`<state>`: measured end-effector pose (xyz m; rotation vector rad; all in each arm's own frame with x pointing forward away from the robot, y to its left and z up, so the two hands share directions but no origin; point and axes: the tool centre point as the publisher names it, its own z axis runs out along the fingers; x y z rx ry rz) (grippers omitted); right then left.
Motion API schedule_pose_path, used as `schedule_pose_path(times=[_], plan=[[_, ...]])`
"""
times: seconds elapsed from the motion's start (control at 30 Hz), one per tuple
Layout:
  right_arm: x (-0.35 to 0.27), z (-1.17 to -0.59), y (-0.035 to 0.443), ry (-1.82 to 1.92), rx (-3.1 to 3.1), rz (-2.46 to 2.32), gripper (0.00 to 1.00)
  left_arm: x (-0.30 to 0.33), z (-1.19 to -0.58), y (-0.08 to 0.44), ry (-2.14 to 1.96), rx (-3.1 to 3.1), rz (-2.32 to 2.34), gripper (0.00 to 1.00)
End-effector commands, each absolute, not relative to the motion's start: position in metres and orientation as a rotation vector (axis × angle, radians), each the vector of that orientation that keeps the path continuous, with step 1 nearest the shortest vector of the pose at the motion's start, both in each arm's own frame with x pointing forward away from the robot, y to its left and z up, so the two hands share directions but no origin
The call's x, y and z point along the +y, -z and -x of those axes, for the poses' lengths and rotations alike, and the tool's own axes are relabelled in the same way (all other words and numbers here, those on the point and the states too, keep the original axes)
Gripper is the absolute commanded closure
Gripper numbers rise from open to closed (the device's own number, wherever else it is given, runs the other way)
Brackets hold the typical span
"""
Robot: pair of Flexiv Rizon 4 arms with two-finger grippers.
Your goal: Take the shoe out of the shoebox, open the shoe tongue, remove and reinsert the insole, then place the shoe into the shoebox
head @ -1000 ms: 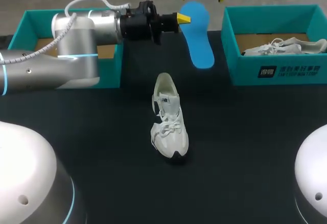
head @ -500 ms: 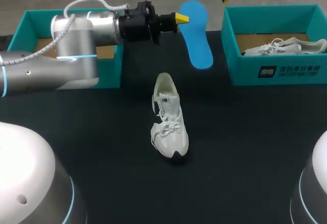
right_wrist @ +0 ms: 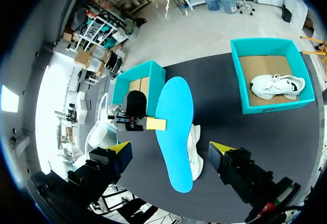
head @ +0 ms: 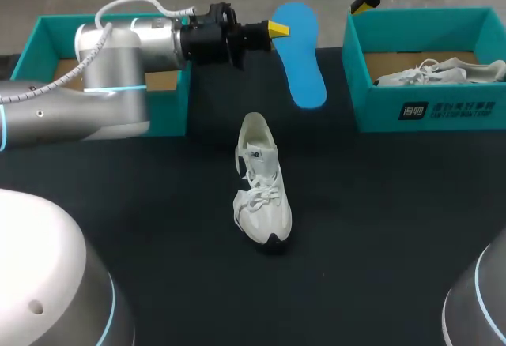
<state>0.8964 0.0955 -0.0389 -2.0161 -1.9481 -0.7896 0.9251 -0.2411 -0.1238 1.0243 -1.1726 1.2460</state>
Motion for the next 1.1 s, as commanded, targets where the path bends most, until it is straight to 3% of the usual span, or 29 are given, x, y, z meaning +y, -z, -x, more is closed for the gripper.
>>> schedule_pose_path(times=[0.03,1.1], plan=[[0.084,-0.892,0.048,1.029,-1.759,1.780,0.00,-0.239,-0.923,0.123,-1.254,-1.169,-1.028,1.00],[0.061,-0.885,0.070,1.177,-1.488,1.545,0.00,-0.233,-0.927,0.110,-1.347,-1.136,-1.010,1.00]])
